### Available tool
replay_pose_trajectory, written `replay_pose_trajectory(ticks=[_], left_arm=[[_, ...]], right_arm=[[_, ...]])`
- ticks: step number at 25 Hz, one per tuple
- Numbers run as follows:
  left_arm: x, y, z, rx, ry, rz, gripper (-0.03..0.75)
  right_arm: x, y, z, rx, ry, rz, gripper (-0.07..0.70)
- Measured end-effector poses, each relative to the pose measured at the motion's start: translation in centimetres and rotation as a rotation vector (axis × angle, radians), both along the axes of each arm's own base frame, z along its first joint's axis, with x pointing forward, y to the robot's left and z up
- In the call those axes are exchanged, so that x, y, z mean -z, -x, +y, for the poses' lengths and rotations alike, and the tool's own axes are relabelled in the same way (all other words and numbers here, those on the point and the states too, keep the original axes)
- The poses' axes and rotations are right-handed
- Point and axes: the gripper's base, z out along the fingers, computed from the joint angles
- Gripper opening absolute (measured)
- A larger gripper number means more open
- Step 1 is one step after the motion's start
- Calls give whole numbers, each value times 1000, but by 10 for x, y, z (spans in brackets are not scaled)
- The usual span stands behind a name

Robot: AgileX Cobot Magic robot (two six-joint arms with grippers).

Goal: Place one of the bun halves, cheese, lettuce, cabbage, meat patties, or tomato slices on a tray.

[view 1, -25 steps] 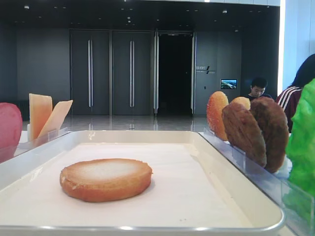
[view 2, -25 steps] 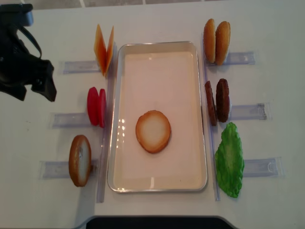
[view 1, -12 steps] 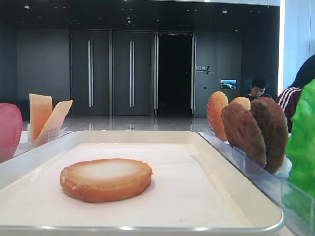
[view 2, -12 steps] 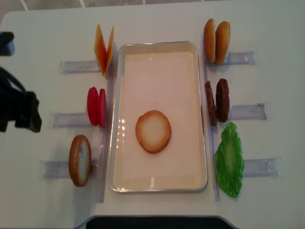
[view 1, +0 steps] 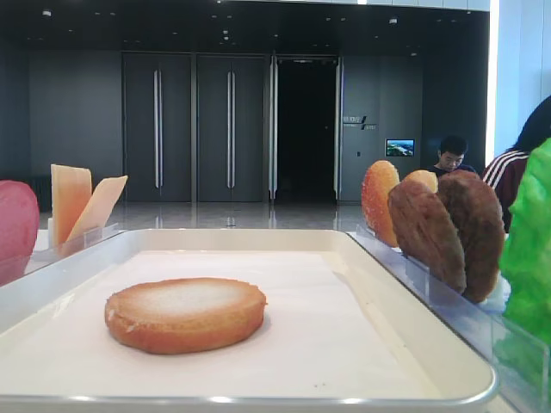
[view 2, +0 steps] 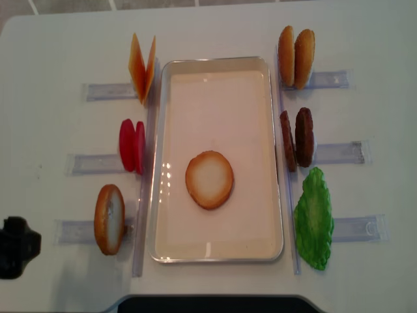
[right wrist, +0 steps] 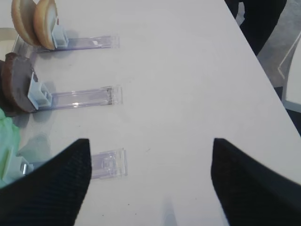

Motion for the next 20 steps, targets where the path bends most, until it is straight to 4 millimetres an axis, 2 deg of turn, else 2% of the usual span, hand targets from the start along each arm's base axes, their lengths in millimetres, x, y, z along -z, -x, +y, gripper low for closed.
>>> replay_pose_trajectory(ticks=[4,10,20], left_arm=[[10,28,0,2,3,-150,650],[9,56,1,8,7,-394,650],[7,87,1,8,13,-611,650]], right_arm=[[0,0,0,0,0,0,533],[0,0,0,0,0,0,533],[0,0,0,0,0,0,533]])
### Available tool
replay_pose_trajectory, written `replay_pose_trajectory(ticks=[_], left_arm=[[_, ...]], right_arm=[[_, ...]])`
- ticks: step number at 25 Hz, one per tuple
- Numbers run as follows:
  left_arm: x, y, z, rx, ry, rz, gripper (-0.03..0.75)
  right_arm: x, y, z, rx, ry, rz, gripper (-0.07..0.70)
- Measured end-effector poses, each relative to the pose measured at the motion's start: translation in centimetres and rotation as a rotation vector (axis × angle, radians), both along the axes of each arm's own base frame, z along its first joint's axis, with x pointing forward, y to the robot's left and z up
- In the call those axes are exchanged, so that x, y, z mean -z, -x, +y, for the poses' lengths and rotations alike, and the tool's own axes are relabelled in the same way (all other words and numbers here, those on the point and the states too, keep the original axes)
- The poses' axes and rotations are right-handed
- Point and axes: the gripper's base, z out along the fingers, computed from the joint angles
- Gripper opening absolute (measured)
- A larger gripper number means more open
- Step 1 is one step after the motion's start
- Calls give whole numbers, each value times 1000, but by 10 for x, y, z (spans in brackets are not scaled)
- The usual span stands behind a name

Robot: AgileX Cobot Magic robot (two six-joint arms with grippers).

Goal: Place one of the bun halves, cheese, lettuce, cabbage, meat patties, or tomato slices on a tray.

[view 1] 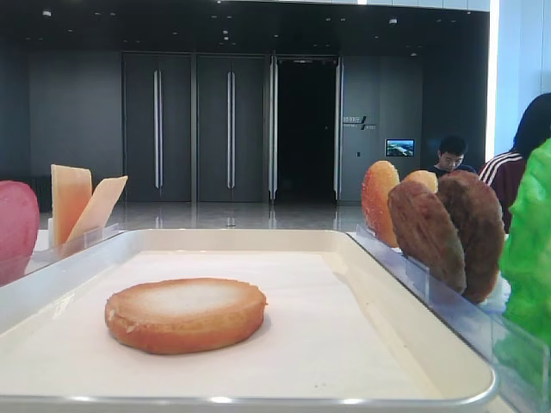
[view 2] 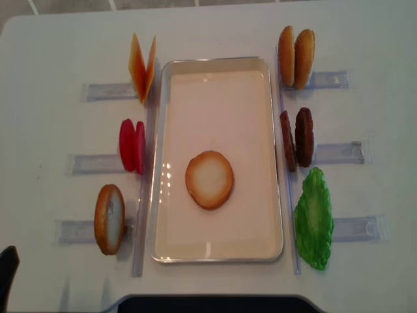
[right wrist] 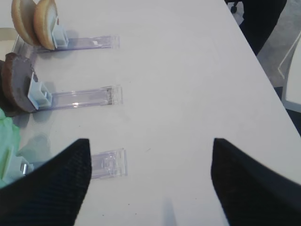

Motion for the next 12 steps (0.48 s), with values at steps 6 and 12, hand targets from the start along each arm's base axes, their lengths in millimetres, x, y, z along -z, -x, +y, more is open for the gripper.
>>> replay_pose_trajectory(ticks=[6,12], left_arm=[[0,2,0,2,4,-14,650],[0,2,0,2,5,-14,650]], right_arm=[[0,0,0,0,0,0,533],[0,0,0,0,0,0,533]])
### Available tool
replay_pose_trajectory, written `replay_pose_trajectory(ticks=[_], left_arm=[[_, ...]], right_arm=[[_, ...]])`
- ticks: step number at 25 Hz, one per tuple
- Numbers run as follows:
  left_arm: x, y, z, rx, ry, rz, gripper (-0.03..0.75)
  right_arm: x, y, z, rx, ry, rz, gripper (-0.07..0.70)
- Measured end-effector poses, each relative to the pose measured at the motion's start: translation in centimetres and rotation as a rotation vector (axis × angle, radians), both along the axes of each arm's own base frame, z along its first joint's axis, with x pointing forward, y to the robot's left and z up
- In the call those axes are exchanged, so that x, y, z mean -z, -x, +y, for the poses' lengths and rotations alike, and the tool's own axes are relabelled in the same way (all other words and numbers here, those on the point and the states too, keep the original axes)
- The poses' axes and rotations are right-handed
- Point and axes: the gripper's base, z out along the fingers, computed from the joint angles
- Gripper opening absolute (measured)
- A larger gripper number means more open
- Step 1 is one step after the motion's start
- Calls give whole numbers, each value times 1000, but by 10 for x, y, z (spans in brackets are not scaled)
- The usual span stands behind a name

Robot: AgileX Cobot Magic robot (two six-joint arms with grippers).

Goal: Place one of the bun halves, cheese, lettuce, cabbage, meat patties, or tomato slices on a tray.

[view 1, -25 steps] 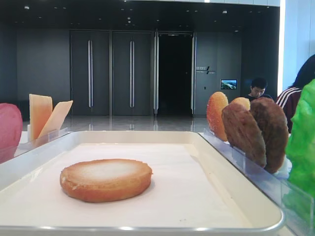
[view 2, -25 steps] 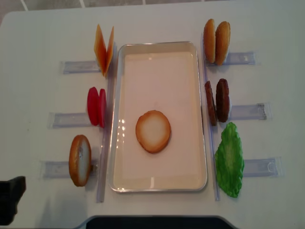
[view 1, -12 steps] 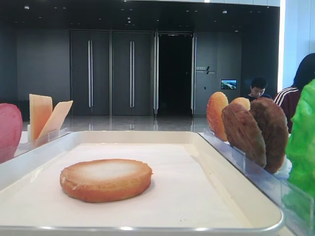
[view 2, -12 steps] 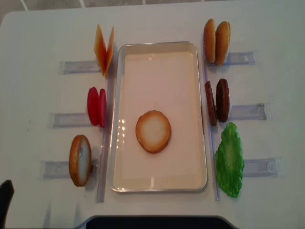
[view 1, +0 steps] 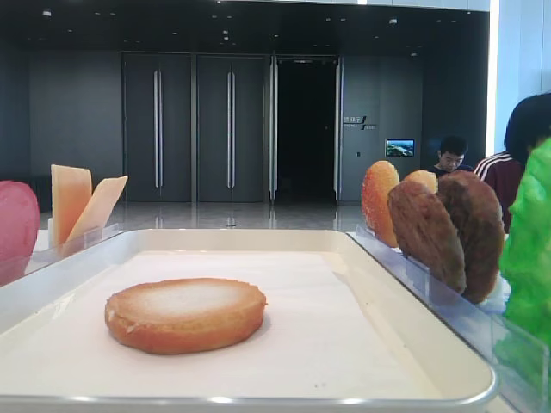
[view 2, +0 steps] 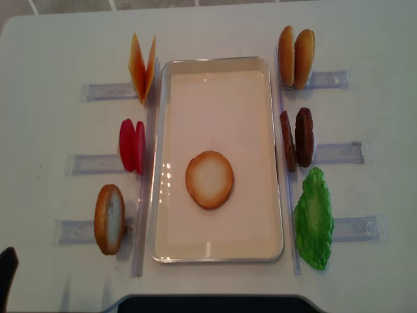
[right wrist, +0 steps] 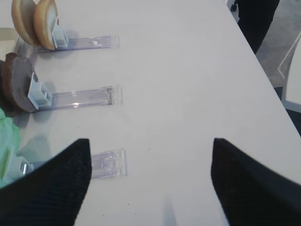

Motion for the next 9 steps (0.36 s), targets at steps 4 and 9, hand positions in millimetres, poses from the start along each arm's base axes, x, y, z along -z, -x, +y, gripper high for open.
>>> replay_pose_trajectory(ticks=[4,9], left_arm=[[0,0,0,-24,1,0,650],[0,0,0,-66,1,0,650]], right_arm=[[0,0,0,0,0,0,533],[0,0,0,0,0,0,533]])
